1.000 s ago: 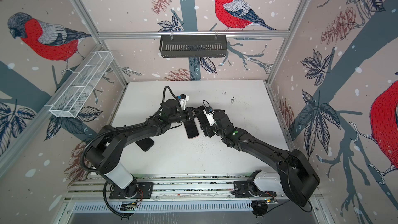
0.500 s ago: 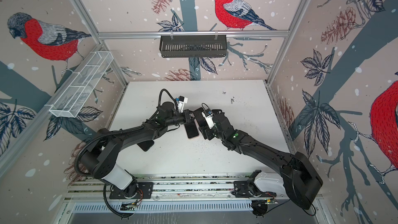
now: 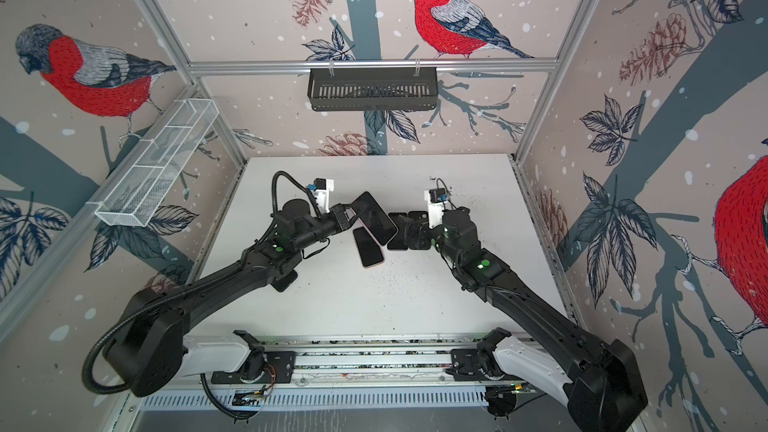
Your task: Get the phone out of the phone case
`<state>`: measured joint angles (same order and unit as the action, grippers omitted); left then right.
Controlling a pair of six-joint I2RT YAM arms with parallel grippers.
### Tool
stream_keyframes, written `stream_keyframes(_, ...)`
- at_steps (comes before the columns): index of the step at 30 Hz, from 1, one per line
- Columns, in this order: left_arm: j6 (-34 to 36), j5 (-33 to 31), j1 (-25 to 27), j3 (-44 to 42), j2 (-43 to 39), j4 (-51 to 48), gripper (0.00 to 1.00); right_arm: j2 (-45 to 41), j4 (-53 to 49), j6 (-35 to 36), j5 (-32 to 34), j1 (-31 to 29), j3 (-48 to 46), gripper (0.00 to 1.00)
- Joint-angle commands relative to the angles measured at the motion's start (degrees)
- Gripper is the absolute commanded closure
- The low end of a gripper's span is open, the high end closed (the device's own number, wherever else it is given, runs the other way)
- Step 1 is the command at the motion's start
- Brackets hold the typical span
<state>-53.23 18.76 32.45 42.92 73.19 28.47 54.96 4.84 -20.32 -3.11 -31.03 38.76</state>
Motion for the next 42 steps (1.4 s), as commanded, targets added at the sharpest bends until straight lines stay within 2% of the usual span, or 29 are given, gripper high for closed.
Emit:
stream_keyframes(1,-3.95,-3.97,-0.80,-1.37,-3.28,9.01,1.00,-3.94,4.40,-8.38,-9.01,3.69,-2.43,0.00)
stream_keyframes(7,-12.49,-3.62,-2.07,-3.96,-5.82,19.57,1.00,-5.87,5.18,-15.43,-18.64,8.75,-2.44,0.00)
stream_keyframes(11,-20.15,-3.39,-2.09,-5.36,-4.96,29.10,1.00,-5.74,12.23,-20.91,-25.82,9.27,-4.33,0.00)
stream_keyframes(17,-28.94,-3.30,-1.87,-8.12,-3.22,40.71,1.00,-5.60,25.19,-26.28,-32.66,9.14,-8.44,0.00)
stream_keyframes(28,-34.48,-4.52,0.53,-9.67,1.32,50.16,1.00,-2.30,35.58,-29.61,-35.84,6.88,-10.57,0.01)
stream_keyframes(37,-34.15,-4.94,2.18,-9.08,2.90,50.84,1.00,-0.49,39.27,-29.05,-36.12,2.86,-9.19,0.00)
stream_keyframes(42,-34.13,-5.05,2.59,-9.10,3.44,51.55,1.00,0.53,40.05,-29.23,-36.09,1.63,-8.71,0.08)
